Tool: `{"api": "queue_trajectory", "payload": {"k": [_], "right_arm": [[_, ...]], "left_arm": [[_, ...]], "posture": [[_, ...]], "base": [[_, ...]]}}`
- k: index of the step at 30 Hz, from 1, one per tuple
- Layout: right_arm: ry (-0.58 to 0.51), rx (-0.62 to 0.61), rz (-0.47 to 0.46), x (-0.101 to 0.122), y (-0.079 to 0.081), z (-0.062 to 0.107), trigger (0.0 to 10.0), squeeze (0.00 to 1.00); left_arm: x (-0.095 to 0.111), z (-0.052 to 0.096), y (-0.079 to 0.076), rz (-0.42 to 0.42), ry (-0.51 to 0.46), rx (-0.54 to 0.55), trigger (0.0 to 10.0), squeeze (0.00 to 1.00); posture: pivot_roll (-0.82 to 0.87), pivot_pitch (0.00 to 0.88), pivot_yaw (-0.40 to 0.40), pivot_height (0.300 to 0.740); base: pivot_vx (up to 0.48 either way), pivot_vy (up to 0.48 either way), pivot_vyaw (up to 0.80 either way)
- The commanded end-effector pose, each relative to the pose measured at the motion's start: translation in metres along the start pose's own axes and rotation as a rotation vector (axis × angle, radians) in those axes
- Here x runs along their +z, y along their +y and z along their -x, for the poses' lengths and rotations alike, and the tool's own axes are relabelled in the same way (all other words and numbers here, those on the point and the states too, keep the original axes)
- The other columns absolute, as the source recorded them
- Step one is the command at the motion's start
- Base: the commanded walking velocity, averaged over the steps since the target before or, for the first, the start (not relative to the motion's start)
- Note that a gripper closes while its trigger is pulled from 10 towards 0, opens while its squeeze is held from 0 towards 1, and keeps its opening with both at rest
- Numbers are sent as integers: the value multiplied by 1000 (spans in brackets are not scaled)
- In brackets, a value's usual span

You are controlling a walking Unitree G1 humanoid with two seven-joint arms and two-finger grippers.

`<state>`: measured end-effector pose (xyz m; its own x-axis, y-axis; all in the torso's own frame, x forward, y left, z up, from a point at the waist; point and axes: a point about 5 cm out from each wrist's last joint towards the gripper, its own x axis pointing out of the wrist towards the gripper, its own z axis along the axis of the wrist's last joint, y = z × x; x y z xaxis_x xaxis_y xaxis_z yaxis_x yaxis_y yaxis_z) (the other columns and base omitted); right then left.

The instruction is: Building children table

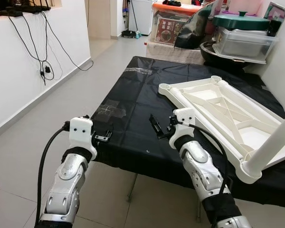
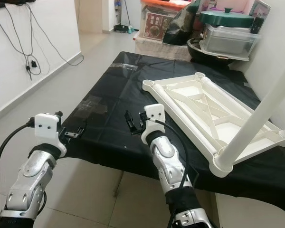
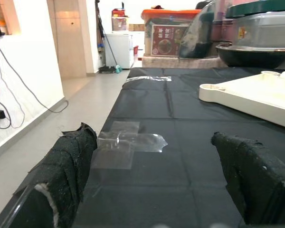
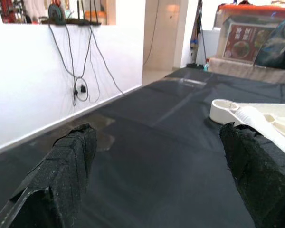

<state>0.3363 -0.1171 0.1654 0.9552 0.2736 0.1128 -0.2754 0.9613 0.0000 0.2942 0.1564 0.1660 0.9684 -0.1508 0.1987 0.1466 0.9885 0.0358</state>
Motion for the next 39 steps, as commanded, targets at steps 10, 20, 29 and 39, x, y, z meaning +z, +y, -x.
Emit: {"api": "queue_trajectory", "payload": {"k": [10,20,29,39], "right_arm": [[21,-29,61,-4,-10,10,10000,0],[31,-23,63,-5,-6,11,10000,0],[31,4,78,-3,-2,7,10000,0],[91,139,110,-10,5,7,10000,0]], "left_arm": [[-6,5,1,8,23,18,10000,0],[-7,7,-2,17,27,14,10000,0],[-7,6,-1,17,27,12,10000,0],[-10,8,-5,13,44,14,10000,0]], "posture": [[73,0,-83,740],[81,0,-87,740],[76,0,-89,740],[84,0,-93,740]], "base": [[225,0,-369],[383,0,-208],[409,0,0],[141,0,0]]}}
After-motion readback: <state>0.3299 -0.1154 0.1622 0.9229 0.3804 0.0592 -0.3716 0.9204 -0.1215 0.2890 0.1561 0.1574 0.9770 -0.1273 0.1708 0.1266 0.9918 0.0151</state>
